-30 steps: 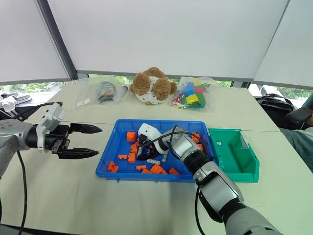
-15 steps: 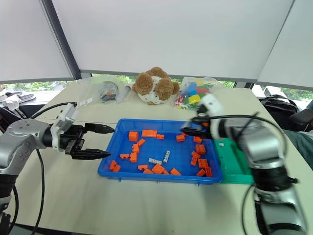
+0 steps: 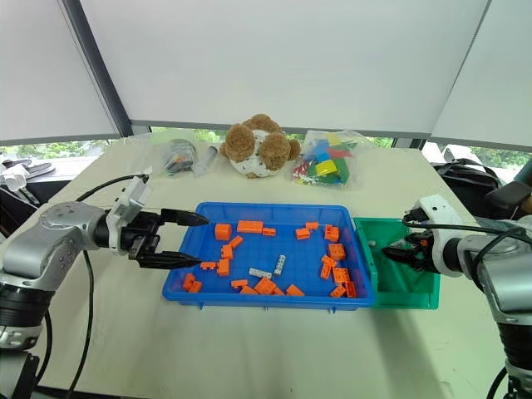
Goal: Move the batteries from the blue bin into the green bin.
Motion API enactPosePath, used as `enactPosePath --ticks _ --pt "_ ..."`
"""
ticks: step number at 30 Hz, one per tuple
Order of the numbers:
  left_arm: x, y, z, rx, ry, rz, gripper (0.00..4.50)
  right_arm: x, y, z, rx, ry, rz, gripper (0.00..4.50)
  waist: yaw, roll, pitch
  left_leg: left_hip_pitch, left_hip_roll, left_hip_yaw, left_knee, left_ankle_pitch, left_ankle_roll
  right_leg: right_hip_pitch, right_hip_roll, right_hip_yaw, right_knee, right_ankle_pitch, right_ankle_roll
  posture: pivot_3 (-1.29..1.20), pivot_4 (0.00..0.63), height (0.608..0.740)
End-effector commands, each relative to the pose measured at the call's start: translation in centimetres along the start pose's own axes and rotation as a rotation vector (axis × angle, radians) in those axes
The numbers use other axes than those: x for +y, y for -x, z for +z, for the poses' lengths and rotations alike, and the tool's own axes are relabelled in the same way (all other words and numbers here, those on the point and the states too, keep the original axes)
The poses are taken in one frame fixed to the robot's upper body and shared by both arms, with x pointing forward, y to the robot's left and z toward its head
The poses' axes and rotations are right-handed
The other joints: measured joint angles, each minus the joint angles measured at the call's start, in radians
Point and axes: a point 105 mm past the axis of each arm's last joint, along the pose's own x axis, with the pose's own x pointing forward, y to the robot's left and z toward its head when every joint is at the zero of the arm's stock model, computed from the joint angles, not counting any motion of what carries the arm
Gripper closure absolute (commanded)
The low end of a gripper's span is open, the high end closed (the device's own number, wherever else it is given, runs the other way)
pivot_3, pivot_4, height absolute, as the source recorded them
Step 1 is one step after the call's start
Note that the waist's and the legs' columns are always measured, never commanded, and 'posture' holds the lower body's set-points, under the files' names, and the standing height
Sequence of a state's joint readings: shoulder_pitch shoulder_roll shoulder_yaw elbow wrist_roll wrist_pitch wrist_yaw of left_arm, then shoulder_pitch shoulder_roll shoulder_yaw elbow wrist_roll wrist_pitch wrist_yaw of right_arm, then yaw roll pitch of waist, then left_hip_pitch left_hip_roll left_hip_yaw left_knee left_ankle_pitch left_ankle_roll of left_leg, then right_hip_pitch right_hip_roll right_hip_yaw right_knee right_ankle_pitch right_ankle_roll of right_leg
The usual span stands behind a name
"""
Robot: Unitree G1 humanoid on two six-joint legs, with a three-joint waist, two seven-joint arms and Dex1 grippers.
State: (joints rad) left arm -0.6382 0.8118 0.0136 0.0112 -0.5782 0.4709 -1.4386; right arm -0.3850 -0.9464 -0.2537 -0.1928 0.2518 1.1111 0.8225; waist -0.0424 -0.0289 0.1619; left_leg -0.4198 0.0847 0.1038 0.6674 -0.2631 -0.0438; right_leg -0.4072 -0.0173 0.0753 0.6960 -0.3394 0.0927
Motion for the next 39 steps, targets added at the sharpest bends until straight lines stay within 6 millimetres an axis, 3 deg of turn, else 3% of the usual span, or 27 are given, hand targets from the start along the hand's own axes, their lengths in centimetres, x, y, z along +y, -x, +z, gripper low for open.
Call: enactPosePath --ticks 1,5,9,13,17,29,32,36,39 --pt "0.3 0.2 0.9 -0.006 -0.046 0.001 0.0 -0.8 1.8 2.1 -0.073 0.071 -0.023 0.04 0.0 0.0 0.0 0.0 0.0 0.0 0.0 0.0 0.0 0.0 0.0 0.0 0.0 0.0 0.0 0.0 0.15 0.74" --pt "0.4 0.4 1.1 -0.011 -0.046 0.007 0.0 0.1 2.6 5.2 -0.159 0.129 0.039 0.04 -0.004 0.0 0.0 0.0 0.0 0.0 0.0 0.0 0.0 0.0 0.0 0.0 0.0 0.0 0.0 0.0 0.15 0.74" --pt "0.5 0.4 1.2 -0.012 -0.05 0.008 0.0 3.7 1.9 7.8 -0.23 0.203 0.215 0.04 -0.002 0.0 0.0 0.001 0.001 0.0 0.0 0.0 0.0 0.0 0.001 0.001 0.001 0.0 0.0 0.0 0.15 0.74" --pt "0.6 0.3 1.4 -0.015 -0.061 0.013 0.0 9.4 -2.0 7.1 -0.183 0.272 0.41 0.04 -0.004 0.0 0.0 0.001 0.001 0.0 0.0 0.0 0.0 0.0 0.001 0.001 0.001 0.0 0.0 0.0 0.15 0.74" --pt "0.5 0.5 1.4 -0.014 -0.065 0.023 0.0 12.9 -4.5 6.6 -0.161 0.341 0.491 0.04 0.002 0.0 0.0 0.0 0.001 0.0 0.0 0.0 0.0 -0.001 0.001 0.001 0.001 0.0 0.0 0.0 0.15 0.74" --pt "0.0 1.0 1.4 0.0 -0.06 0.057 0.0 18.0 -7.6 6.6 -0.147 0.507 0.622 0.04 0.001 0.0 0.0 -0.004 0.001 -0.002 0.002 0.0 0.0 -0.002 0.002 0.001 0.001 0.0 0.0 0.0 0.15 0.74" --pt "-0.1 1.0 1.4 -0.001 -0.06 0.063 0.0 18.5 -8.1 7.1 -0.156 0.513 0.625 1.28 -0.001 0.0 0.0 -0.004 0.001 -0.001 0.002 0.0 0.0 -0.002 0.002 0.001 0.001 0.0 0.0 0.0 0.15 0.74" --pt "-0.1 1.0 1.4 -0.003 -0.057 0.068 0.0 19.1 -8.6 7.5 -0.16 0.519 0.63 3.33 0.0 0.0 0.0 -0.004 0.001 -0.002 0.002 0.0 0.0 -0.002 0.002 0.001 0.001 0.0 0.0 0.0 0.15 0.74" --pt "-0.2 0.9 1.3 -0.005 -0.053 0.071 0.0 19.7 -8.7 7.6 -0.158 0.523 0.645 3.33 -0.001 0.0 0.0 -0.004 0.001 -0.002 0.002 0.0 0.0 -0.002 0.002 0.001 0.001 0.0 0.0 0.0 0.15 0.74"
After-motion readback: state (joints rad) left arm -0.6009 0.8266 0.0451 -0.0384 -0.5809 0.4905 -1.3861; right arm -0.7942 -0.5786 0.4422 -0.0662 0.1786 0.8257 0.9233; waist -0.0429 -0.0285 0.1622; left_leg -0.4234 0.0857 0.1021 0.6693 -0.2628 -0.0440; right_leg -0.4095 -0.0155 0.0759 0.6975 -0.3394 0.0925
